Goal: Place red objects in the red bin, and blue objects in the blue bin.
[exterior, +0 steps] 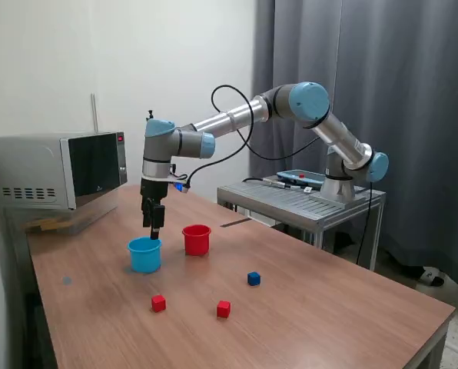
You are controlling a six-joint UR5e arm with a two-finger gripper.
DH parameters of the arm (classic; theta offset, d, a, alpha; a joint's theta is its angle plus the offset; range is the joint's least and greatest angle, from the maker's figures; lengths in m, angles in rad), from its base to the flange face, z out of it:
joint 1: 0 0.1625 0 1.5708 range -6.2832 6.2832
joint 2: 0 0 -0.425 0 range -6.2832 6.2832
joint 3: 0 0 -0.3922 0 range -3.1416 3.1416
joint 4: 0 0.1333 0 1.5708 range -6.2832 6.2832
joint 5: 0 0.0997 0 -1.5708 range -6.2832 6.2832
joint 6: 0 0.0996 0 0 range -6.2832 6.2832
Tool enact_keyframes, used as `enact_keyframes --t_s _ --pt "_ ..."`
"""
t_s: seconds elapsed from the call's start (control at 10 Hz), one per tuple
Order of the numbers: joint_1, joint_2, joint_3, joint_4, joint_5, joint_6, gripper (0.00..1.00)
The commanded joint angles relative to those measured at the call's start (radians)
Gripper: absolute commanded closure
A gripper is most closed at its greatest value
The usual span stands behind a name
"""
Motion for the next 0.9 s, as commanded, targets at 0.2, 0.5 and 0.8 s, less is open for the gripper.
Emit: enact_keyframes --t_s 0.2,0.5,0.8 --pt "0.092 -0.136 0.201 0.006 -0.027 0.231 0.00" --pt "0.218 -0.298 0.401 0.006 -0.027 0.274 0.00" --pt "0.379 -0.372 0.560 -0.008 -0.016 0.284 0.00"
